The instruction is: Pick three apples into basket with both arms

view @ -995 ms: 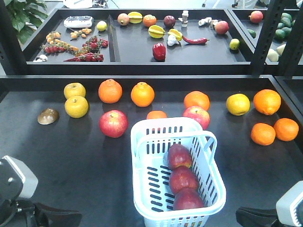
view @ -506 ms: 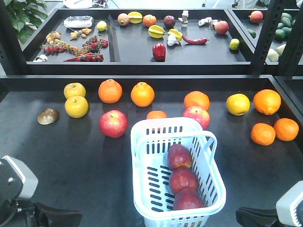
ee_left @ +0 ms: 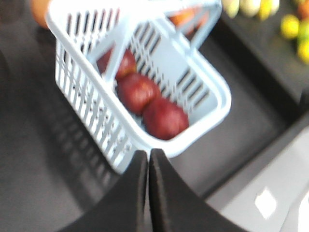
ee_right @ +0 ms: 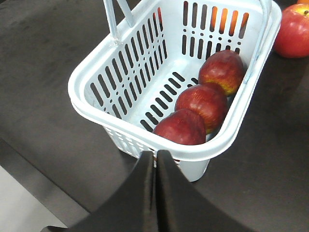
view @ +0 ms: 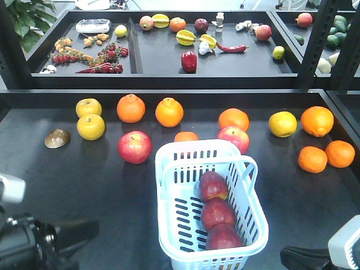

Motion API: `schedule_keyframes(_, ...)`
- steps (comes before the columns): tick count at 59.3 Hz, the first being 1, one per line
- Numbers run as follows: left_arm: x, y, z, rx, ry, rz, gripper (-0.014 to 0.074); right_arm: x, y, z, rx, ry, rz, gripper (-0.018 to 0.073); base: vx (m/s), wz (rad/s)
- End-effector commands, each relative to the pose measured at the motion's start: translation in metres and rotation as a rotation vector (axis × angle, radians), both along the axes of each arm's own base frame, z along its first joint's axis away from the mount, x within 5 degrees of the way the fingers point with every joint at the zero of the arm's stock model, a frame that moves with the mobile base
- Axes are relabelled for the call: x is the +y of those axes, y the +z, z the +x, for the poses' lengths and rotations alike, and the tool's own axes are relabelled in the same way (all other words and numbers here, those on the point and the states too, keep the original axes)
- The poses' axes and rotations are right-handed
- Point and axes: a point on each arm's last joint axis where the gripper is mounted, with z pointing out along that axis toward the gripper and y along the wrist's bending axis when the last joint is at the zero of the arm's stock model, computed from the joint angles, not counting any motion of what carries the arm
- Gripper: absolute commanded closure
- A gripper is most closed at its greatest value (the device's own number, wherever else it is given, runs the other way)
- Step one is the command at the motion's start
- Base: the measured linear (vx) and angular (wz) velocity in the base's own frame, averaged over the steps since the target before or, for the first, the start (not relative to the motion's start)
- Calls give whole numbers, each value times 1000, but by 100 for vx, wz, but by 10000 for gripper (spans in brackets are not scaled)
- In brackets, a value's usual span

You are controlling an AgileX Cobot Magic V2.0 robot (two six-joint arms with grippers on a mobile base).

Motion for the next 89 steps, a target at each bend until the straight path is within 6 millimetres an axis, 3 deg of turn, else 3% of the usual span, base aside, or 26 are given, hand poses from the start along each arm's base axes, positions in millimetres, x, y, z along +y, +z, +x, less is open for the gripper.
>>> schedule_keyframes(1,2,14,7,-31,103,-90,603,1,12,5,-69,-25,36,564,0,0)
schedule_keyframes(7,3,12,7,-69,80,-41,603,1,12,5,-69,-25,36,564,0,0)
schedule_keyframes(23,9,-2,3,-259,-87,298,603,1,12,5,-69,-24,35,564,0,0)
schedule_keyframes(33,27,-31,-7,-212,92,248,603,1,12,5,-69,-24,35,564,0,0)
schedule_keyframes(49,59,-75,-40,-204,321,86,603,1,12,5,-69,-24,35,564,0,0)
schedule_keyframes(59,60,-64,-49,-452,193,217,603,1,12,5,-69,-24,35,564,0,0)
schedule_keyframes(63,63,-58,-49,-519,216,222,603,1,12,5,-69,-24,35,564,0,0)
schedule_keyframes(89,83,-53,-63,-606,408,284,603,1,12,5,-69,-24,35,564,0,0)
